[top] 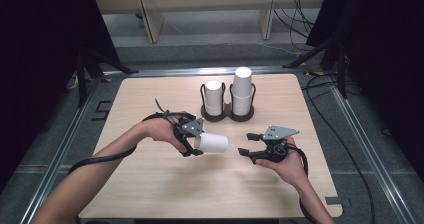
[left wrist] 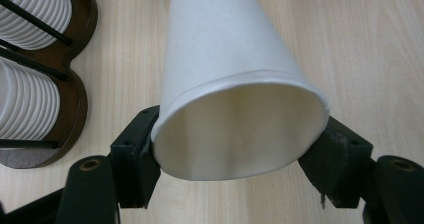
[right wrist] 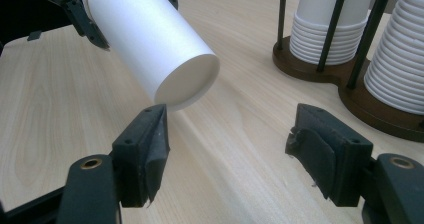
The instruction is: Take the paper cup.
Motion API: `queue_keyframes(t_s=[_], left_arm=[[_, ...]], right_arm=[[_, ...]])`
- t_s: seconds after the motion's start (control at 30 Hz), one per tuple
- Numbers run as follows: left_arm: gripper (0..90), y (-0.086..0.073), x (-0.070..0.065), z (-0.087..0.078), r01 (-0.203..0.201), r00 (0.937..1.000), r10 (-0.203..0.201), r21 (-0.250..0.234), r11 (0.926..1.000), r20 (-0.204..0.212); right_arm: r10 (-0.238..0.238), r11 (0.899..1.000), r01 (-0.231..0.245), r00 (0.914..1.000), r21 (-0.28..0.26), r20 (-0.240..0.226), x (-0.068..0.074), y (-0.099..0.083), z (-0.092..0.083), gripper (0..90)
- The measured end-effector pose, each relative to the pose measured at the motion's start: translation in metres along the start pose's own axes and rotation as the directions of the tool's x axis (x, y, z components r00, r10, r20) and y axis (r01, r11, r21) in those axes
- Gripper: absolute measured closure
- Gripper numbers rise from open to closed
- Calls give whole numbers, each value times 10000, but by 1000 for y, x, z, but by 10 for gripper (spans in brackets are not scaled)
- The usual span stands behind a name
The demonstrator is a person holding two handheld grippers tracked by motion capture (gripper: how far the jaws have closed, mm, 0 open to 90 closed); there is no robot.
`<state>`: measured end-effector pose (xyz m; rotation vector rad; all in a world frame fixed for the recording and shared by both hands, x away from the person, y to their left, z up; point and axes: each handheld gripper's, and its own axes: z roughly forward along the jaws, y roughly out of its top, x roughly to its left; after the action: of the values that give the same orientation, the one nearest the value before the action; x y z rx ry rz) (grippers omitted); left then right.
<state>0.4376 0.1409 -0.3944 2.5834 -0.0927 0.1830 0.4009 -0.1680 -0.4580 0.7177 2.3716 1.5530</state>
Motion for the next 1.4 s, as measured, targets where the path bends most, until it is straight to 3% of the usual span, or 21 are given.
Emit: queue_keyframes(t_s=[0.3, 0.33, 0.4, 0.5, 0.73, 0.9, 1.23, 1.27, 1.4], left_arm=[[305, 8, 1, -2, -94, 9997, 79, 659, 9978, 240], [305, 9, 1, -2, -102, 9996, 83, 730, 9973, 258], [305, 10, 2, -2, -131, 9995, 107, 817, 9966, 288], [305, 11, 1, -1, -132, 9992, 95, 991, 9950, 377], [306, 15, 2, 0, -241, 9985, 178, 1240, 9920, 521], [306, 18, 2, 0, -347, 9978, 256, 1546, 9874, 608], [306, 20, 5, 3, -124, 9982, 15, 1839, 9829, 594], [306, 21, 7, 2, -354, 9978, 232, 2043, 9783, 620], [306, 24, 7, 1, -290, 9977, 150, 2139, 9764, 664]], right_arm=[[-1, 10000, 1, 10000, 7, -20, 1, 1, 0, 314], [-179, 9998, 179, 9998, -13, -64, 0, 1, 1, 314], [164, 9999, -164, 9998, 35, -87, 3, 1, 1, 314], [-101, 9999, 101, 9999, -14, -86, 2, 2, 2, 314], [-101, 9999, 101, 9998, 8, -181, 3, 4, 4, 319], [-97, 9998, 101, 9997, 151, -244, 5, 5, 5, 316], [-278, 9995, 283, 9991, 153, -306, 4, 5, 8, 302], [-221, 9994, 231, 9991, 273, -359, 5, 5, 8, 299], [-168, 9993, 179, 9993, 324, -345, 7, 4, 11, 293]])
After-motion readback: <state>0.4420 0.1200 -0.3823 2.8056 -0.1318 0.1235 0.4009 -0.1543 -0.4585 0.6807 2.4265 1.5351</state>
